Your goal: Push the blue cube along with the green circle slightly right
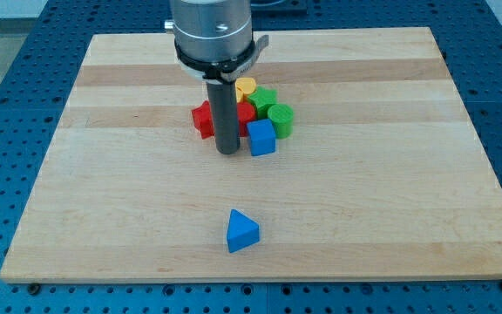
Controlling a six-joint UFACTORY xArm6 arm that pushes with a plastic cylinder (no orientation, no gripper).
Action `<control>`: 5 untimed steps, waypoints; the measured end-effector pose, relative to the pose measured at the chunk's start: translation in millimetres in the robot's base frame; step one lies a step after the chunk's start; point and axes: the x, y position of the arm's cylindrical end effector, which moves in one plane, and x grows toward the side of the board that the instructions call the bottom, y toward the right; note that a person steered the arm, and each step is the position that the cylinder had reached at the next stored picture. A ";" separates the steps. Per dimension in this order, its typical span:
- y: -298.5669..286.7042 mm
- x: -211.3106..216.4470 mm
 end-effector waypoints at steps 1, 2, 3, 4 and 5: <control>0.0 -11.9; 0.3 -13.9; 5.5 -8.2; 20.6 4.6; 45.8 11.4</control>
